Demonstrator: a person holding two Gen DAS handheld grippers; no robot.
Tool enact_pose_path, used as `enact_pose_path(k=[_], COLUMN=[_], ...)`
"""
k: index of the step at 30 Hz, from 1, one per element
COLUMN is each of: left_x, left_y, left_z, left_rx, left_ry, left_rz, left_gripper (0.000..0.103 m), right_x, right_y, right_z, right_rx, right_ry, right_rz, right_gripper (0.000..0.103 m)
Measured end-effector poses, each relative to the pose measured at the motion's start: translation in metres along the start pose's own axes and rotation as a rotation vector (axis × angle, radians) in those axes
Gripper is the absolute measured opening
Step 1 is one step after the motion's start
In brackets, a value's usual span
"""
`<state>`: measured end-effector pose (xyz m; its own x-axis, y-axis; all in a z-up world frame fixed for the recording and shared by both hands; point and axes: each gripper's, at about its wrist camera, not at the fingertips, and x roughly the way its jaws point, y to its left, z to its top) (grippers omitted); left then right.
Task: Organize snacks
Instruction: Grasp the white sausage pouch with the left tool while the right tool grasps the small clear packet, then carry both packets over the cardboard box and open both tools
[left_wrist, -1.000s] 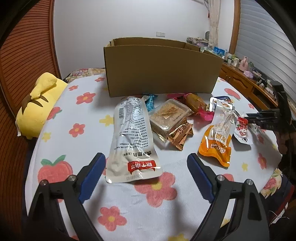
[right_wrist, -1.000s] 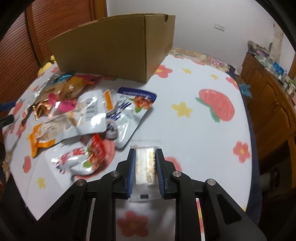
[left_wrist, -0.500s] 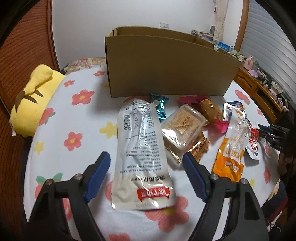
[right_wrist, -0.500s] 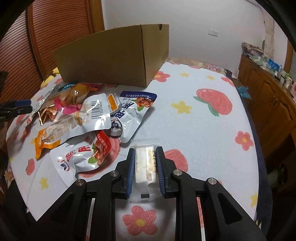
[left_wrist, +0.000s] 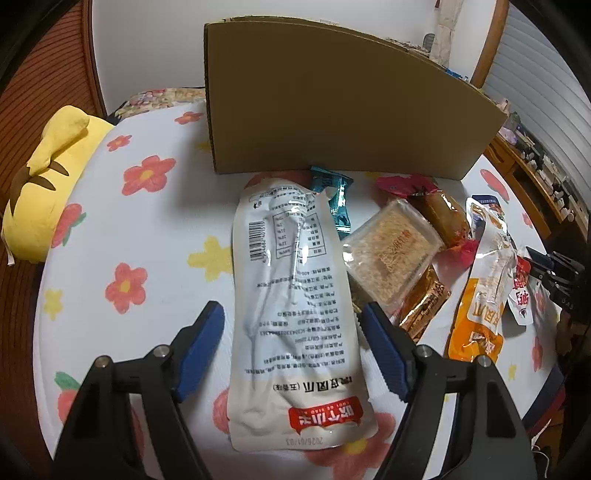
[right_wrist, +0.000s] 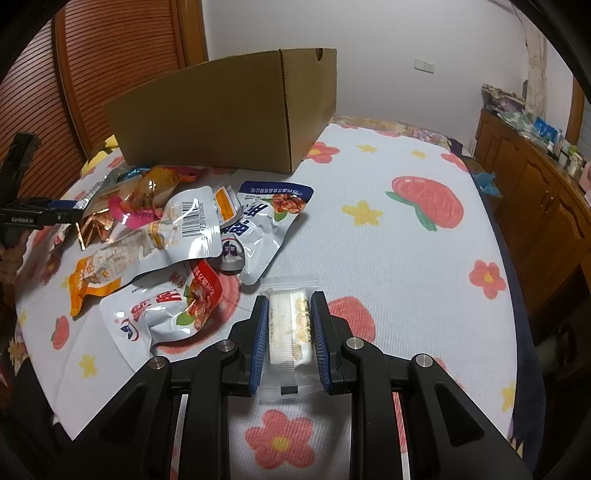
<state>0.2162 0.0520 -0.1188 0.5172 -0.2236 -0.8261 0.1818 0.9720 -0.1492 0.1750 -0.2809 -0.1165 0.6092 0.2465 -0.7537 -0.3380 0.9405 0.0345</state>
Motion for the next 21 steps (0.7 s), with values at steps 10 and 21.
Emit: enact_pose_path(k=[10, 21], left_x=[-0.006, 0.002], left_y=[0.006, 0.005], left_z=[-0.008, -0.001], left_rx=[0.065, 0.071], left_ry=[0.019, -0.001], left_rz=[0.045, 0.100], left_gripper=[0.063, 0.065], right_x=[0.000, 0.000], right_y=[0.000, 0.001], right_z=[0.000, 0.000], right_rx=[-0.001, -0.001], right_ry=[0.000, 0.000], right_rz=[-0.001, -0.002], right_gripper=[0.020, 0.020])
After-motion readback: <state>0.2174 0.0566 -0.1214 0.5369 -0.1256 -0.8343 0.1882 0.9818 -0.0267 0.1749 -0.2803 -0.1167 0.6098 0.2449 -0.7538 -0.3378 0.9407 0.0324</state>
